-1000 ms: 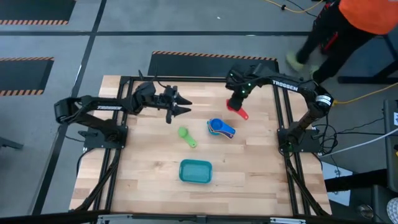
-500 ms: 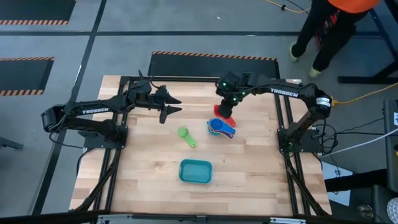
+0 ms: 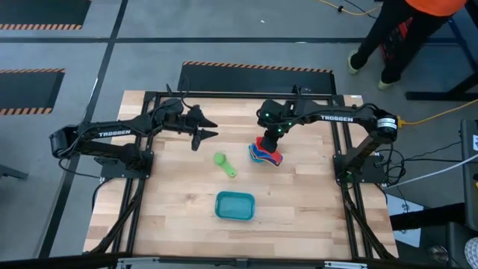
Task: Nest measuring cups in basket
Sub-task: Stack the red measuring cup on top of the blue measuring cup
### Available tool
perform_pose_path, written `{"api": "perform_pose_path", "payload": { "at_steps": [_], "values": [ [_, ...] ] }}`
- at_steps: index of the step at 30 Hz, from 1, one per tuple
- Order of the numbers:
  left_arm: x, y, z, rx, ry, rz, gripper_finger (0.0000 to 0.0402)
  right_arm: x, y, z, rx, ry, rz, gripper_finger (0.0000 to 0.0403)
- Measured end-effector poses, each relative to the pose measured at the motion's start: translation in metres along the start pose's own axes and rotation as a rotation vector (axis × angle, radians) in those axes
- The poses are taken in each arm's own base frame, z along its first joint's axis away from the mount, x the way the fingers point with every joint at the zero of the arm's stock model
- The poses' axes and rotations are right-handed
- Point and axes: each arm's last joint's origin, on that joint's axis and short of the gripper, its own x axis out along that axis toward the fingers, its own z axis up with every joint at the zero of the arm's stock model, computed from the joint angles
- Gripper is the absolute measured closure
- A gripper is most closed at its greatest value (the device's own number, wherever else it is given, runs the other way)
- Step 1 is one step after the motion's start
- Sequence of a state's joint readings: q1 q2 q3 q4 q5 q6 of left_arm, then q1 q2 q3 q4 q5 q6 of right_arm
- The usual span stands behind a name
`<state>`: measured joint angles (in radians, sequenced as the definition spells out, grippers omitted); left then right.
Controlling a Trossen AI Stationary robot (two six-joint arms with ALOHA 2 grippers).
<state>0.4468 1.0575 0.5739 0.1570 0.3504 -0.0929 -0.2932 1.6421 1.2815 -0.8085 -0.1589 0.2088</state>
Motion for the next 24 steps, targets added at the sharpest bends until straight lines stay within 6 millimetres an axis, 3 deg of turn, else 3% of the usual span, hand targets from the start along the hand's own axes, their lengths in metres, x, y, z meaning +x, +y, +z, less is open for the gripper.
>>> {"api": "perform_pose_path", "payload": {
  "at_steps": [12,24],
  "values": [
    [0.003,-0.009,-0.001,0.013,0.008,-0.032,0.0231,0.030,-0.007,-0.017,-0.009,-0.012,0.045,0.0384],
    [0.005,-0.015,-0.002,0.023,0.010,-0.019,0.0231,0.035,-0.008,-0.019,-0.072,-0.033,0.079,0.0384]
  ]
}}
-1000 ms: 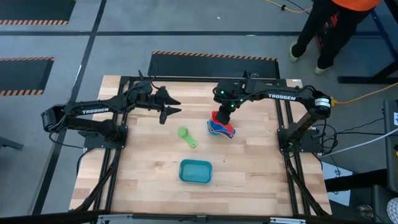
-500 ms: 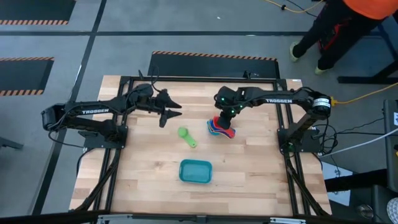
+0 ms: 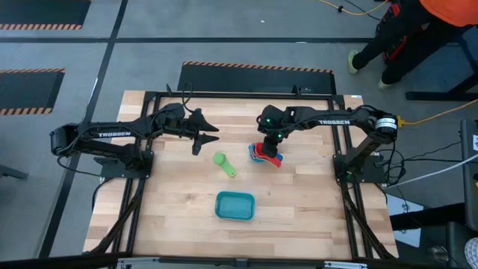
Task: Nest measuring cups in basket
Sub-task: Stack the red measuring cup on top of the blue measuring cup
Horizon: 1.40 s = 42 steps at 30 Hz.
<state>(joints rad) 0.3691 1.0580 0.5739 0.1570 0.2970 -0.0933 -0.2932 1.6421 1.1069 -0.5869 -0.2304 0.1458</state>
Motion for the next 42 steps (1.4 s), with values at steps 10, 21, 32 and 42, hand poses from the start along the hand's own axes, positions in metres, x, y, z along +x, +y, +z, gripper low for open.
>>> {"api": "perform_pose_path", "payload": {
  "at_steps": [10,21,32,42],
  "values": [
    [0.000,0.000,0.000,0.000,0.000,0.001,0.0231,0.000,0.000,0.000,-0.100,0.000,0.000,0.0384],
    [0.000,0.000,0.000,0.000,-0.001,0.001,0.0231,0.000,0.000,0.002,-0.206,-0.016,0.000,0.0384],
    [0.000,0.000,0.000,-0.001,-0.001,0.001,0.0231,-0.011,0.004,0.013,-0.298,-0.039,0.018,0.0384],
    [0.000,0.000,0.000,-0.002,0.000,0.002,0.0231,-0.011,0.004,0.012,-0.368,-0.028,0.037,0.0384]
  ]
}}
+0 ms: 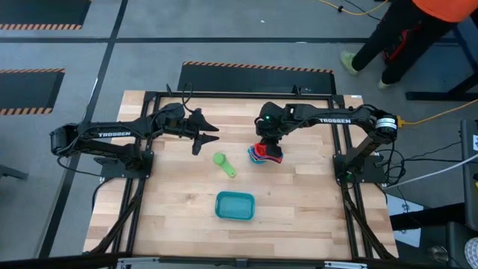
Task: Nest measuring cups in basket
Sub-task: Stack the red measuring cup on top of the blue measuring cup, then stack the green measuring cup on top of the red measuring cup
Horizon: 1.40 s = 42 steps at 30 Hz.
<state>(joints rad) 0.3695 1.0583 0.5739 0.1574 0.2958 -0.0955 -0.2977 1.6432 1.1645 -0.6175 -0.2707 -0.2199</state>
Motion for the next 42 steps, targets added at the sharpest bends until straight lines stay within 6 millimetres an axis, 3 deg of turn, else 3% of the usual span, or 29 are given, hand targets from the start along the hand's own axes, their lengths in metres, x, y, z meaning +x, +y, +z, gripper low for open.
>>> {"api": "perform_pose_path", "payload": {
  "at_steps": [8,30,42],
  "values": [
    [0.0000,0.0000,0.0000,-0.002,0.000,0.000,0.0231,-0.0002,-0.0028,-0.0001,-0.005,0.015,-0.089,0.0372],
    [0.0000,0.0000,0.0000,-0.002,0.000,0.000,0.0231,0.0053,-0.0022,-0.0039,-0.055,-0.003,-0.062,0.0364],
    [0.0000,-0.0001,0.0000,-0.002,0.000,-0.001,0.0231,0.0053,-0.0027,-0.0015,-0.061,-0.026,-0.068,0.0284]
  ]
}}
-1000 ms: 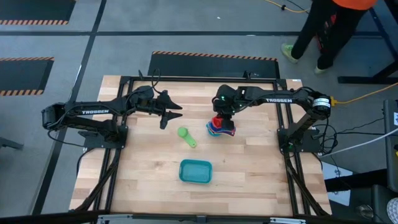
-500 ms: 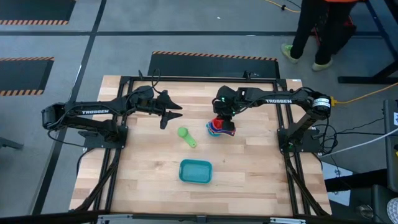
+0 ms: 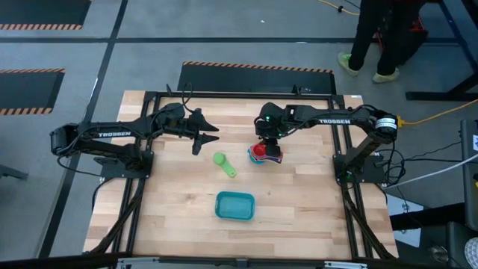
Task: Nest measuring cups in basket
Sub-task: Stack the green measuring cup on top of the red measuring cup
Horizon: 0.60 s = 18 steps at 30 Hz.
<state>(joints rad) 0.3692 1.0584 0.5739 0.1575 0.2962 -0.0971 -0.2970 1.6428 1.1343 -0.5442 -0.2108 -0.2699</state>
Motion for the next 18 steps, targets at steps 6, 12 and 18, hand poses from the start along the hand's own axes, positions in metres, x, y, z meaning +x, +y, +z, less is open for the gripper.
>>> {"api": "perform_pose_path", "payload": {
  "at_steps": [6,12,18],
  "values": [
    [0.002,-0.010,0.002,0.025,-0.023,-0.037,0.0231,-0.005,0.001,0.001,0.006,0.021,0.006,0.0285],
    [0.006,-0.026,0.004,0.057,-0.072,0.040,0.0231,-0.037,0.009,0.013,-0.018,-0.027,-0.007,0.0284],
    [0.008,-0.048,0.004,0.085,-0.110,0.055,0.0231,-0.072,0.024,0.015,-0.055,-0.099,-0.091,0.0283]
  ]
}}
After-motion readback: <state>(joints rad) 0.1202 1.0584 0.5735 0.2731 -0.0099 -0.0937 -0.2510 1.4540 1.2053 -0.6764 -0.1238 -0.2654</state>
